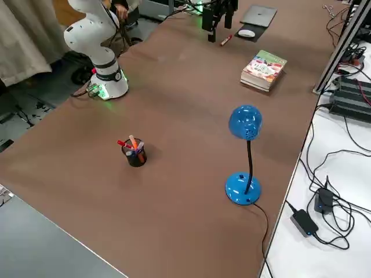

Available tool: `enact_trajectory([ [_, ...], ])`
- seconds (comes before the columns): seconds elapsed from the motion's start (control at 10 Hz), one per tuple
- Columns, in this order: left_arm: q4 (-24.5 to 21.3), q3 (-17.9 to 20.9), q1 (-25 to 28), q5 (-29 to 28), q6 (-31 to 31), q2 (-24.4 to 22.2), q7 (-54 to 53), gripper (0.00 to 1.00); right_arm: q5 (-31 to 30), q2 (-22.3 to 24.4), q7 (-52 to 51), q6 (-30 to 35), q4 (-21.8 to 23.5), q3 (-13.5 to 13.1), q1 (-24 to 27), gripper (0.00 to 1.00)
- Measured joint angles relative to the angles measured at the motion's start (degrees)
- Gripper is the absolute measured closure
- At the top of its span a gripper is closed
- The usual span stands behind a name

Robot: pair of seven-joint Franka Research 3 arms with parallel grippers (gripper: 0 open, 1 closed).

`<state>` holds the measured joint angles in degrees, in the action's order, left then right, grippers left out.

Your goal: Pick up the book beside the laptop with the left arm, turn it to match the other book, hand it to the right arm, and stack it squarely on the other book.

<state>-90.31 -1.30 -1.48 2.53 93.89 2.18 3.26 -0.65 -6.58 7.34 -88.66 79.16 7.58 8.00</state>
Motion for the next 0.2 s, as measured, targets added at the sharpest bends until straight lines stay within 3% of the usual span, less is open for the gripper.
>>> enact_trajectory([
  [0.2, 0.0, 0.1, 0.1, 0.0, 0.0, 0.2, 0.0, 0.0, 0.0, 0.0, 0.0, 0.0, 0.0, -0.1, 0.1, 0.0],
])
